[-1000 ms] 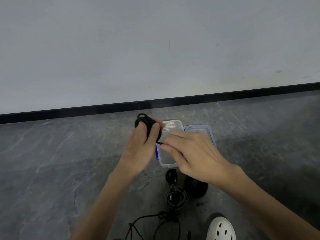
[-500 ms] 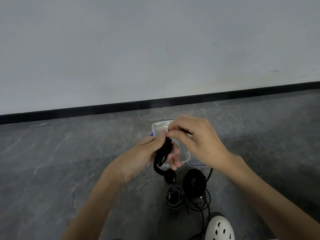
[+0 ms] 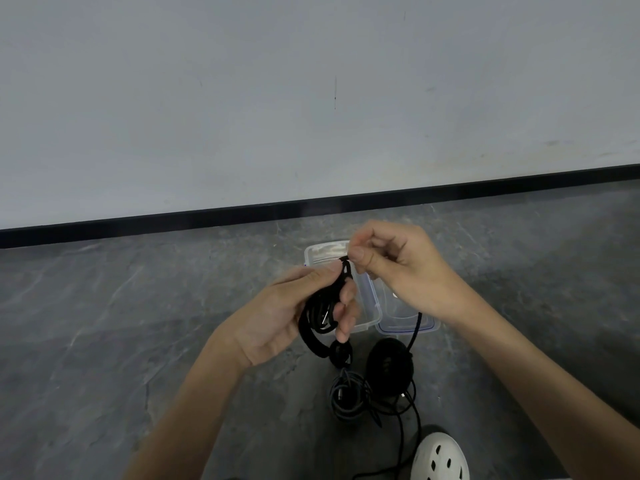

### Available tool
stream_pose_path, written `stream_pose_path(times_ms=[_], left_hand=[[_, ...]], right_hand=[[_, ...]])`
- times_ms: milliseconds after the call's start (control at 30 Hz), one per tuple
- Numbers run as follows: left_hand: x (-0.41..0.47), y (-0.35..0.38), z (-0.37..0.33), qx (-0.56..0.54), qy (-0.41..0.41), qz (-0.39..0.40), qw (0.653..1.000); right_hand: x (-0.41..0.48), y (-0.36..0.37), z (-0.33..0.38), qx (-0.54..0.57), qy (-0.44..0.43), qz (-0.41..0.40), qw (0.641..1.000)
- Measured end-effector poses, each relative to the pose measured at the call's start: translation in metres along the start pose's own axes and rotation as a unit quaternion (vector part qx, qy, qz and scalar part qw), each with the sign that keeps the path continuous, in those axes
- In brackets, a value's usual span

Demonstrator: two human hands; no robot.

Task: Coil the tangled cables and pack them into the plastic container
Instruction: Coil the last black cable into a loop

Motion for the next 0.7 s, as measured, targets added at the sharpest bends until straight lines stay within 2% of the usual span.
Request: stream_pose_path(times_ms=[300, 500, 700], left_hand=[[-0.002, -0.006, -0.003, -0.062, 0.032, -0.008, 0.998], [0.001, -0.007, -0.001, -0.178, 0.032, -0.077, 0.980], [0.002, -0.004, -0.003, -0.187, 0.055, -0.114, 0.974]], right_hand=[[-0.003, 0.012, -0.005, -0.030, 0.004, 0.016, 0.999], [-0.007, 0.028, -0.011, 0.010, 0.079, 0.009, 0.997], [-0.008, 0.036, -0.006, 0.041, 0.130, 0.021, 0.990]])
Point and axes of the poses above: each hand's wrist, its own x-axis towards the middle knuckle, its own y-axis out of the palm, z = x × y, the point moved 1 cm from there along x, towards the middle knuckle, and after that the axes turned 15 degrees about x, right-handed, at the moved point
